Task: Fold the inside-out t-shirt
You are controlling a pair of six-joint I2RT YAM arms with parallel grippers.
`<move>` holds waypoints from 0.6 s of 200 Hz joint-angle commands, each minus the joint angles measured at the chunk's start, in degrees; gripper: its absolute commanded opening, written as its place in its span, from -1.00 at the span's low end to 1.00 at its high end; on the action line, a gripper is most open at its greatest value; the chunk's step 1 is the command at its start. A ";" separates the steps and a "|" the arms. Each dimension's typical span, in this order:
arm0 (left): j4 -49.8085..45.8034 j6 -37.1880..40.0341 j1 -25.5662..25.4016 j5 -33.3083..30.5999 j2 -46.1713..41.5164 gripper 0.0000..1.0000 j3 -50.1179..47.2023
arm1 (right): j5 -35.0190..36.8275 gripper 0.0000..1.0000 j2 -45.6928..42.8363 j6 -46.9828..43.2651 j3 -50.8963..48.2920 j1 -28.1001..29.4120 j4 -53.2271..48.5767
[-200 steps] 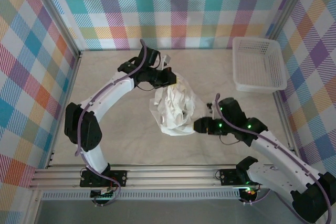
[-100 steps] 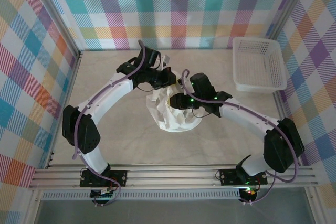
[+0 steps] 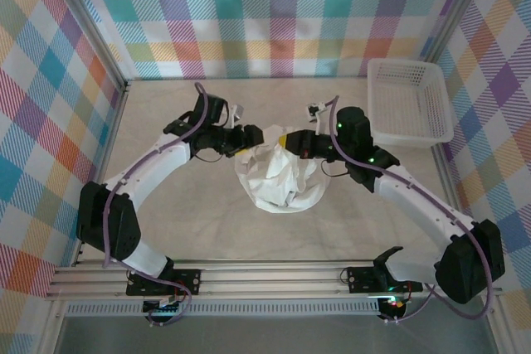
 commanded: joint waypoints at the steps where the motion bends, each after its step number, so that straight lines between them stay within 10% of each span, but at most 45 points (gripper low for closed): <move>1: -2.03 7.89 -0.70 3.02 -1.33 0.49 -0.38 | -6.41 -1.00 0.43 0.29 0.79 -0.14 3.67; 58: -10.58 8.01 -2.59 -5.86 12.66 0.61 0.72 | -0.71 -1.00 -2.73 -2.56 1.83 -0.46 -2.85; 76: -8.65 7.26 -2.51 -7.15 10.79 0.14 -0.68 | 3.96 -1.00 -5.50 -3.13 -0.46 -1.17 -3.46; 91: -6.60 6.44 -2.29 -2.54 9.36 -1.00 0.18 | 9.11 -1.00 -7.69 -2.49 -3.50 -1.78 -4.74; 120: -3.23 0.79 0.19 1.15 4.86 -1.00 3.73 | 10.97 -0.92 -11.35 -2.21 -12.09 -1.78 -8.34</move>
